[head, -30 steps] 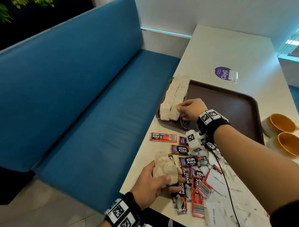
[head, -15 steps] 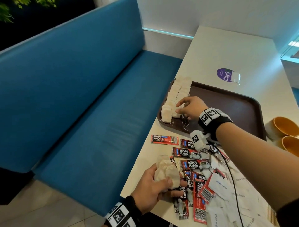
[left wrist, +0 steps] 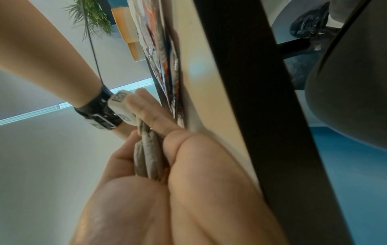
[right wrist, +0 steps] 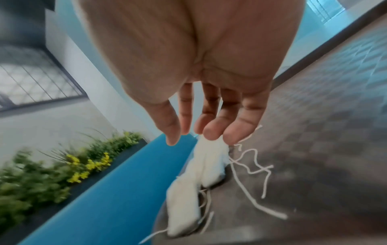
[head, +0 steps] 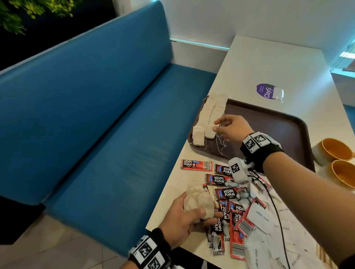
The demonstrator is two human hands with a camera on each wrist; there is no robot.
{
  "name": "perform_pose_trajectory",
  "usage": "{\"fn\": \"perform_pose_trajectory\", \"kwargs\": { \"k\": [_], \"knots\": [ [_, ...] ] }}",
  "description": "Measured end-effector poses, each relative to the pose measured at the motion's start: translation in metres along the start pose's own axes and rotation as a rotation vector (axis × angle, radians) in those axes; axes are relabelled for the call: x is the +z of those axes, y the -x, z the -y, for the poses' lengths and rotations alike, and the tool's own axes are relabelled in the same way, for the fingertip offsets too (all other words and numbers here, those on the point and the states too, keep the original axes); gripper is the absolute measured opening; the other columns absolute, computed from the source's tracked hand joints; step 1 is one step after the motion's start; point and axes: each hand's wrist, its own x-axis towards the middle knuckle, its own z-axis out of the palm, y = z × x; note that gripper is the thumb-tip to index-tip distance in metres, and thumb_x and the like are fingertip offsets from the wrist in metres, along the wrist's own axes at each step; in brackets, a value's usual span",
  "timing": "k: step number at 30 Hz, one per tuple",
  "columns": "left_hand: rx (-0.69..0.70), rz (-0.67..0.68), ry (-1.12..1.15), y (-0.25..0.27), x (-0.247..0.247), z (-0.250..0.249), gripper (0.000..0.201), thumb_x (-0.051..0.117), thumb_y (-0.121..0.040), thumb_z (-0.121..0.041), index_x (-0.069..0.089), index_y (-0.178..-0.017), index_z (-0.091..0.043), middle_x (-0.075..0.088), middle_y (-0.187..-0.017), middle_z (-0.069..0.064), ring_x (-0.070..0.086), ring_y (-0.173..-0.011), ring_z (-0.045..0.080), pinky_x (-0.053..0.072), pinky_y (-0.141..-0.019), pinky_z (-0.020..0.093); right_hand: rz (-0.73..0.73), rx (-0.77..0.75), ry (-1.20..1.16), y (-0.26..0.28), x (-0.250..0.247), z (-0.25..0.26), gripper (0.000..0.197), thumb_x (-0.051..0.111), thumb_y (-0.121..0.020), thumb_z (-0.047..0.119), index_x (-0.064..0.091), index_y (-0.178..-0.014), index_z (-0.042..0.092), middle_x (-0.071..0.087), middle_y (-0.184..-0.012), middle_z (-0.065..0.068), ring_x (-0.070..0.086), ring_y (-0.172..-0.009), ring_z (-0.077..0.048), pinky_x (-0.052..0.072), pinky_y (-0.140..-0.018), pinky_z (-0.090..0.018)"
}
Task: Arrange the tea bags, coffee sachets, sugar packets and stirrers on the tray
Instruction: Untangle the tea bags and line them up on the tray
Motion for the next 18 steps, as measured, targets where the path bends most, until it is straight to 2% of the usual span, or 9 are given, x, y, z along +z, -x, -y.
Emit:
{"fn": "perform_pose_trajectory", "kwargs": {
  "k": [3, 5, 8, 10, 12, 15, 16, 18],
  "knots": [
    [0.015, 0.005, -0.012, 0.0, 0.001, 0.0, 0.056, 0.065, -0.087, -0.005, 0.043, -0.138, -0.001, 0.069, -0.119, 0.03, 0.07, -0.109, 0.044, 0.064, -0.079, 0.04, -0.012, -0.057, -0.085, 0.046, -0.006, 0.008, 0.012, 0.077, -0.088, 0.024, 0.072, -0.098, 0.026, 0.063, -0.073, 0.002, 0.062, -0.065, -0.016, 0.058, -0.069, -0.038],
    [0.025, 0.009, -0.023, 0.001, 0.002, 0.001, 0.054, 0.066, -0.088, -0.005, 0.044, -0.137, -0.002, 0.069, -0.119, 0.03, 0.067, -0.113, 0.048, 0.064, -0.081, 0.039, 0.018, -0.081, -0.114, 0.083, -0.007, 0.009, 0.011, 0.076, -0.089, 0.027, 0.072, -0.098, 0.029, 0.066, -0.077, 0.002, 0.062, -0.066, -0.016, 0.058, -0.07, -0.035],
    [0.034, -0.006, -0.021, 0.001, 0.003, 0.002, 0.05, 0.068, -0.09, -0.006, 0.047, -0.134, -0.002, 0.07, -0.117, 0.029, 0.067, -0.111, 0.05, 0.064, -0.075, 0.038, 0.086, -0.076, -0.181, 0.14, 0.001, 0.003, 0.01, 0.075, -0.09, 0.027, 0.073, -0.098, 0.031, 0.073, -0.089, 0.0, 0.068, -0.071, -0.017, 0.06, -0.069, -0.033],
    [0.038, -0.021, -0.008, 0.001, 0.004, 0.004, 0.043, 0.066, -0.094, -0.001, 0.047, -0.133, -0.001, 0.07, -0.116, 0.028, 0.068, -0.108, 0.051, 0.064, -0.073, 0.041, 0.091, -0.055, -0.262, 0.17, 0.01, -0.004, 0.01, 0.078, -0.088, 0.023, 0.075, -0.094, 0.031, 0.072, -0.088, -0.003, 0.064, -0.066, -0.015, 0.058, -0.065, -0.034],
    [0.047, -0.031, -0.024, 0.0, 0.003, 0.006, 0.042, 0.064, -0.095, 0.0, 0.049, -0.134, -0.002, 0.069, -0.118, 0.028, 0.068, -0.107, 0.053, 0.064, -0.076, 0.047, 0.077, -0.022, -0.315, 0.193, 0.019, -0.013, 0.013, 0.079, -0.087, 0.018, 0.075, -0.095, 0.027, 0.07, -0.086, -0.006, 0.062, -0.065, -0.013, 0.057, -0.064, -0.033],
    [0.052, -0.042, -0.054, 0.001, 0.005, 0.005, 0.043, 0.066, -0.093, -0.001, 0.053, -0.134, -0.005, 0.068, -0.121, 0.029, 0.069, -0.105, 0.052, 0.063, -0.079, 0.051, 0.049, 0.031, -0.347, 0.216, 0.03, -0.027, 0.016, 0.08, -0.086, 0.021, 0.074, -0.1, 0.027, 0.072, -0.09, -0.002, 0.065, -0.071, -0.013, 0.058, -0.07, -0.033],
    [0.051, -0.051, -0.056, 0.002, 0.006, 0.005, 0.044, 0.068, -0.091, -0.002, 0.054, -0.133, -0.005, 0.069, -0.12, 0.029, 0.069, -0.104, 0.051, 0.063, -0.078, 0.051, 0.048, 0.05, -0.367, 0.222, 0.032, -0.029, 0.017, 0.079, -0.087, 0.021, 0.074, -0.102, 0.026, 0.072, -0.091, -0.003, 0.067, -0.071, -0.012, 0.059, -0.069, -0.032],
    [0.049, -0.075, -0.056, 0.003, 0.008, 0.004, 0.046, 0.071, -0.088, -0.004, 0.056, -0.131, -0.003, 0.069, -0.12, 0.029, 0.07, -0.102, 0.048, 0.064, -0.073, 0.049, 0.074, 0.074, -0.402, 0.232, 0.033, -0.029, 0.017, 0.077, -0.089, 0.018, 0.073, -0.106, 0.019, 0.071, -0.093, -0.009, 0.067, -0.065, -0.007, 0.057, -0.06, -0.022]
  ]
}}
